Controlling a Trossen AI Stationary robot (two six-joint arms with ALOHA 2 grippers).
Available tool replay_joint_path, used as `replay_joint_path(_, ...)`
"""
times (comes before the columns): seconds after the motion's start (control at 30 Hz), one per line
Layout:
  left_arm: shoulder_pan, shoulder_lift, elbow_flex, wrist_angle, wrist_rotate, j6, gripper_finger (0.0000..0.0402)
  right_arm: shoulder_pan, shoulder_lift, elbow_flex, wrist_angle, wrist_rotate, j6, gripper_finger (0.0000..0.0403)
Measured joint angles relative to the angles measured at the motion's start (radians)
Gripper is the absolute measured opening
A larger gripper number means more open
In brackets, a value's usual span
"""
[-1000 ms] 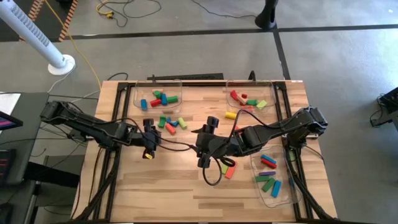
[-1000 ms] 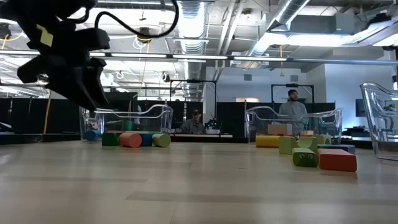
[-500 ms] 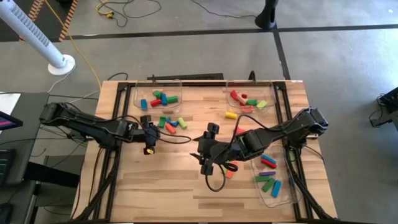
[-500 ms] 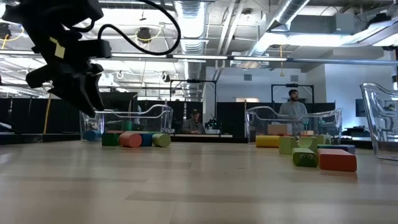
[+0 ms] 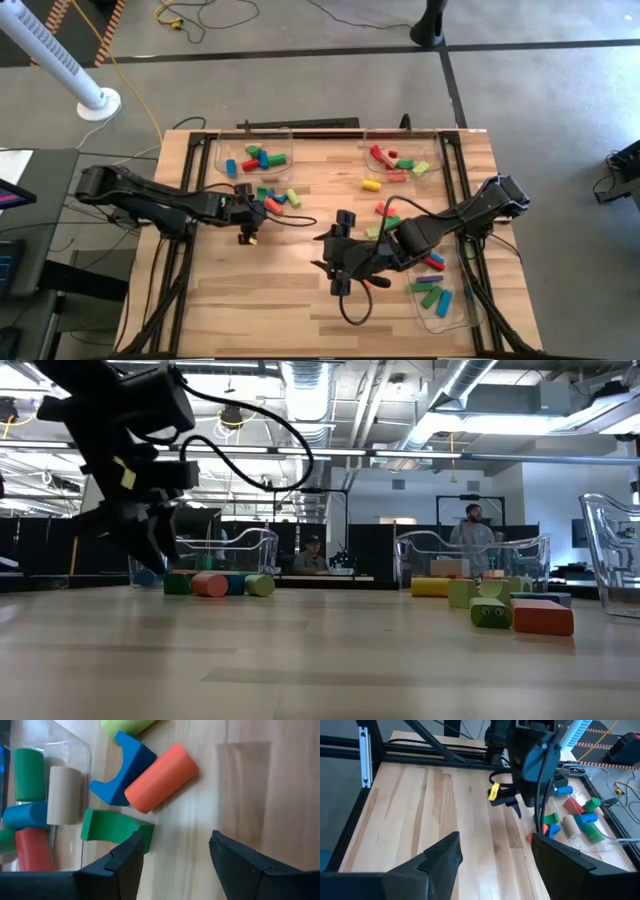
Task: Sort blocks by size
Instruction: Put the orange cylindrical block into the top left transparent bin
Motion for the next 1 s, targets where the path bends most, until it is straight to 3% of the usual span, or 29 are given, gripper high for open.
replay_joint_path(0.23, 0.063, 0.027, 0.0, 0.011, 0.015, 0.054, 0.0215, 0.003, 0.0, 0.0, -0.056, -0.025, 0.044, 0.0274)
replay_joint_path(0.4, 0.127, 0.027, 0.0, 0.013, 0.082, 0.109, 0.0215, 0.003, 0.0, -0.01, -0.119, -0.096, 0.076, 0.0274)
replay_joint_path(0.7, 0.263, 0.026, 0.0, 0.042, 0.221, 0.183, 0.0212, -0.006, 0.0, -0.076, -0.149, -0.102, 0.137, 0.0274)
replay_joint_path(1.0, 0.3, 0.026, 0.001, 0.063, 0.291, 0.219, 0.0162, -0.014, 0.0, -0.089, -0.145, -0.101, 0.137, 0.0274)
